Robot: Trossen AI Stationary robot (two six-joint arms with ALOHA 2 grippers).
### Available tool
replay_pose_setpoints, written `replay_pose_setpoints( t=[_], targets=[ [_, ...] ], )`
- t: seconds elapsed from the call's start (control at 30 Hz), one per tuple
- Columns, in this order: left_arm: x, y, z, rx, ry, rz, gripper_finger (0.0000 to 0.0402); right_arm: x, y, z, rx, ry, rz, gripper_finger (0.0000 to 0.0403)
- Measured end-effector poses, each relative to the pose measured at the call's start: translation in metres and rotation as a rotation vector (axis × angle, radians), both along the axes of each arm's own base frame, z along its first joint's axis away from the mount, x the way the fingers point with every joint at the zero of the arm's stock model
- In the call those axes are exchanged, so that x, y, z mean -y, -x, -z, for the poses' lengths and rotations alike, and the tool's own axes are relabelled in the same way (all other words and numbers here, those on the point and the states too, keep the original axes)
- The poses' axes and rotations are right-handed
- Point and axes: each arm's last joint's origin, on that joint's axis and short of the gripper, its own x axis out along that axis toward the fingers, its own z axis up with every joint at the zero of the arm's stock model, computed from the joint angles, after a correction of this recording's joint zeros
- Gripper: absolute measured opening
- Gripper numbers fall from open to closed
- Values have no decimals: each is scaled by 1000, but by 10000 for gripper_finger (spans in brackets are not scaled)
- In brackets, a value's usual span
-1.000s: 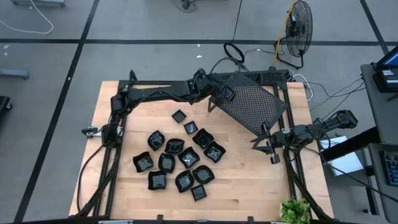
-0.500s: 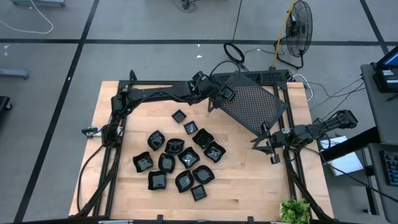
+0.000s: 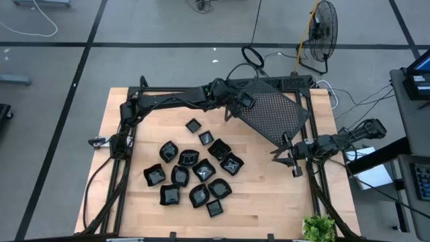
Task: Pick & Place Mini shaped plates
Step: Stack the black square plate on the square black plate on the shelf
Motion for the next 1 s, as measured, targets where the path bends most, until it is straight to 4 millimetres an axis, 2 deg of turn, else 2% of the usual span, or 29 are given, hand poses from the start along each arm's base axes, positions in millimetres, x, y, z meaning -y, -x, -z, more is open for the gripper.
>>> replay_pose_setpoints(
  t=[0.3,0.47,1.0],
  targets=[
    [-2,0,10,19,16,-13,175,0,0,0,0,0,0,114],
    [-2,-3,21,73,52,51,175,0,0,0,0,0,0,114],
    [-2,-7,15,153,42,67,175,0,0,0,0,0,0,114]
  ],
)
